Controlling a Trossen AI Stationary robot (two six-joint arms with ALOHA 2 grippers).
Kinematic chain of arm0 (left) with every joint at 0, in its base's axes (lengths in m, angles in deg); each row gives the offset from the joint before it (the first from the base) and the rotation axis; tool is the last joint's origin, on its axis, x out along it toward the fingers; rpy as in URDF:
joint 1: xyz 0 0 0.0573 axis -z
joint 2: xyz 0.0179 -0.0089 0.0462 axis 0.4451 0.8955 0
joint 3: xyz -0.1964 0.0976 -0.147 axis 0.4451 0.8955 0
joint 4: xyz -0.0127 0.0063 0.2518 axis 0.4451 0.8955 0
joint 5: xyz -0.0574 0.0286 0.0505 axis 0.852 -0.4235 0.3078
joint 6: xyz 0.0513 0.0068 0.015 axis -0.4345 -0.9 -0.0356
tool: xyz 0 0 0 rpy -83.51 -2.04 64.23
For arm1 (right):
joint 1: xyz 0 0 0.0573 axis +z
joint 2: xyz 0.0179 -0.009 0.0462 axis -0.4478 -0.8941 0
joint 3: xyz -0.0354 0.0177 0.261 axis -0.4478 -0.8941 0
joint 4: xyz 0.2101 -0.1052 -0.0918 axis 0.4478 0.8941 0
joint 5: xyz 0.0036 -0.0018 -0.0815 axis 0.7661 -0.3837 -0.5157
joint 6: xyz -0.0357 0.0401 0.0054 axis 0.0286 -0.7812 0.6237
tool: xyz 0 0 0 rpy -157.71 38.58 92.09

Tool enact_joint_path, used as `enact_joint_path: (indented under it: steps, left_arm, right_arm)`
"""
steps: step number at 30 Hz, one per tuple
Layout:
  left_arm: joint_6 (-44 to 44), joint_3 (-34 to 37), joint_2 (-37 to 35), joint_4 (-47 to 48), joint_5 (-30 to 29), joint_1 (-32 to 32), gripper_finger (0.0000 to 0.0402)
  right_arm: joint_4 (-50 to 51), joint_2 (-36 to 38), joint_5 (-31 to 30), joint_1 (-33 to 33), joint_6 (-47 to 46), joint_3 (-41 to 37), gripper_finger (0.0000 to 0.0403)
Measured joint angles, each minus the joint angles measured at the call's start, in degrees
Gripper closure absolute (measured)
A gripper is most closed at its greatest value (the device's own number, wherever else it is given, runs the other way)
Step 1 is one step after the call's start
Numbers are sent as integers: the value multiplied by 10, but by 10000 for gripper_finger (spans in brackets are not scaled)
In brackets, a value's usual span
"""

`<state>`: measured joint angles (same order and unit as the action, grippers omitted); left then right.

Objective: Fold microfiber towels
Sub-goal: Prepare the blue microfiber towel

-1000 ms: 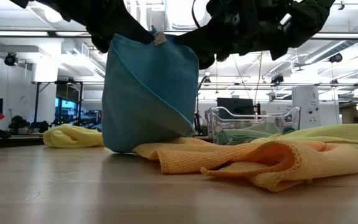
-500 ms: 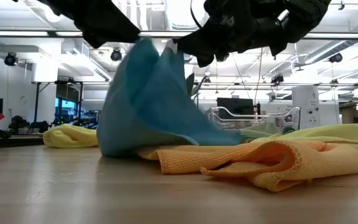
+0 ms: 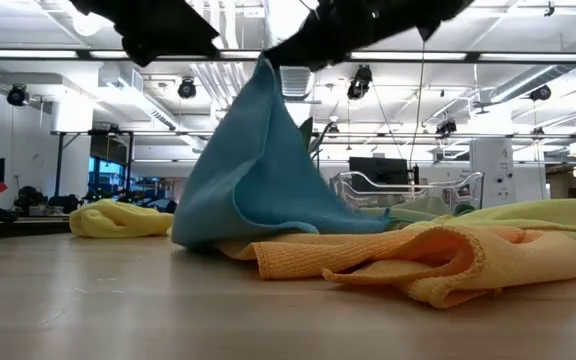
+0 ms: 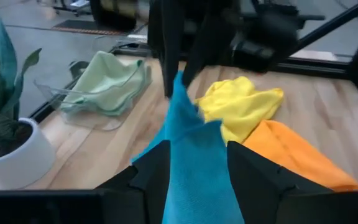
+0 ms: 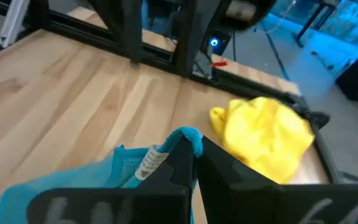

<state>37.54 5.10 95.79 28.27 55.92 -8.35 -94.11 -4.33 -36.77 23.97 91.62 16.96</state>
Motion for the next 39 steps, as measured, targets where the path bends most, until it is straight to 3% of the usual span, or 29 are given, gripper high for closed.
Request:
enact_joint_path:
  steps: [13,21,28,34,39]
  left_arm:
    - [-7,-3,156,-190,-49,-1,258]
    - [45,-12,187,-213,-163,-4,258]
    - [46,-11,193,-236,-163,-8,258]
    - [72,-11,179,-155,-120,-8,256]
    - [116,-8,180,-108,-118,-8,224]
  right_arm:
    - [45,0,-7,0,1,32,394]
    - [45,0,-11,0,-28,29,394]
    - [22,0,-114,1,-76,29,394]
    - [19,0,-196,1,-130,29,394]
    - [19,0,-236,1,-163,29,394]
